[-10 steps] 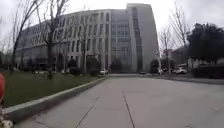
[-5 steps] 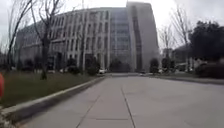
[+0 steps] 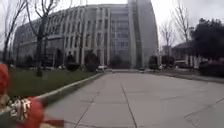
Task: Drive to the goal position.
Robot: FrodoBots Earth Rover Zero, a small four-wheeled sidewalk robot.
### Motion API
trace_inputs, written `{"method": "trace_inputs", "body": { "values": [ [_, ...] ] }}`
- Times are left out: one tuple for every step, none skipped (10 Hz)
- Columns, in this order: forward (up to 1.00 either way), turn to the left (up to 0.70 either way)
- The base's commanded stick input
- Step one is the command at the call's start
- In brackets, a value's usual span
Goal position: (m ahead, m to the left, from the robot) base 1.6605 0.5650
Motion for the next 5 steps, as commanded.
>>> {"method": "trace_inputs", "body": {
  "values": [
    [0.7, 0.0],
    [0.7, 0.0],
    [0.7, 0.0],
    [0.7, 0.0],
    [0.7, 0.0]
  ]
}}
